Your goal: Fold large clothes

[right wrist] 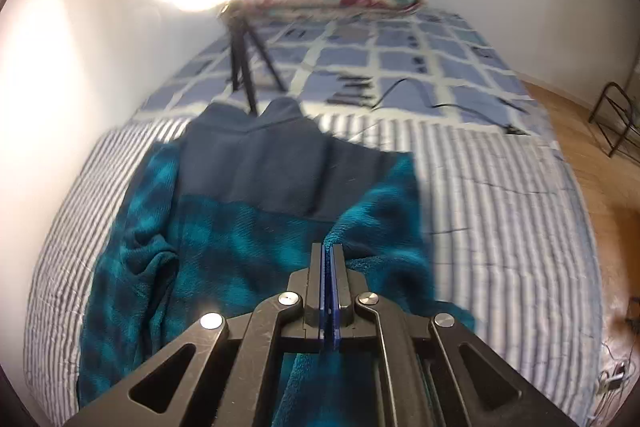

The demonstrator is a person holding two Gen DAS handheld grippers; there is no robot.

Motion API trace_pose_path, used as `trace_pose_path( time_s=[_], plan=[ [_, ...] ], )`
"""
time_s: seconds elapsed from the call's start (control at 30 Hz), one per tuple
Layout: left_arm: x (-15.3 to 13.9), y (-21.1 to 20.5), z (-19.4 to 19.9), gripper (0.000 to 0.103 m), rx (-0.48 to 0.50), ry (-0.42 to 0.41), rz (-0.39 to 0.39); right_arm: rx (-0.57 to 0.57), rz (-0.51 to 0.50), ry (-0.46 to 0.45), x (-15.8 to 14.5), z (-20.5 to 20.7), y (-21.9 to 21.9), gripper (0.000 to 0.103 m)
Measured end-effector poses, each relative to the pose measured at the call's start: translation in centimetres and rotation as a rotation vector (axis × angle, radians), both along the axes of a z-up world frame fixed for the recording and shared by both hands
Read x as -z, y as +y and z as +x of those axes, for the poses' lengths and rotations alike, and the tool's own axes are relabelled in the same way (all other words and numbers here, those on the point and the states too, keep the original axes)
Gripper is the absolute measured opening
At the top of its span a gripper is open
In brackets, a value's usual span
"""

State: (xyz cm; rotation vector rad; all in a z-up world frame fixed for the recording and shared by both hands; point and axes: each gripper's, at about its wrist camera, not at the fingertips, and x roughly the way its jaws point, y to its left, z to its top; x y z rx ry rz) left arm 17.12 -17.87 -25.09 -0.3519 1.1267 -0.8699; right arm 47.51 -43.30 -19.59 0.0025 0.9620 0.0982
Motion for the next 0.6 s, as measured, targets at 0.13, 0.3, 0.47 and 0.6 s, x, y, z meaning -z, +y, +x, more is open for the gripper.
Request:
trace_pose_path(
  time_s=[0.13,0.3,0.47,0.6],
  plan=[
    [0.6,0.2,0.0,0.0,-0.011,0.022,0.009,-0.025,-0.036,0.049,3.3,1.2,2.0,0.0],
    [0.5,0.3,-0.1,0.0,-0.019,0.025,0.032,-0.021,-0.002,0.105,6.6,1.8,2.0,0.0],
    [0.1,0.4,-0.3,0.0,-0.022,0.007,0.05,-0.009,0.123,0.074,4.2,0.5,-0.1,0.033],
    [-0.1,0.5,-0.4,0.0,-0.023,-0.011,0.049,0.002,0.183,-0.01,-0.4,-3.3,-3.2,0.036]
  ],
)
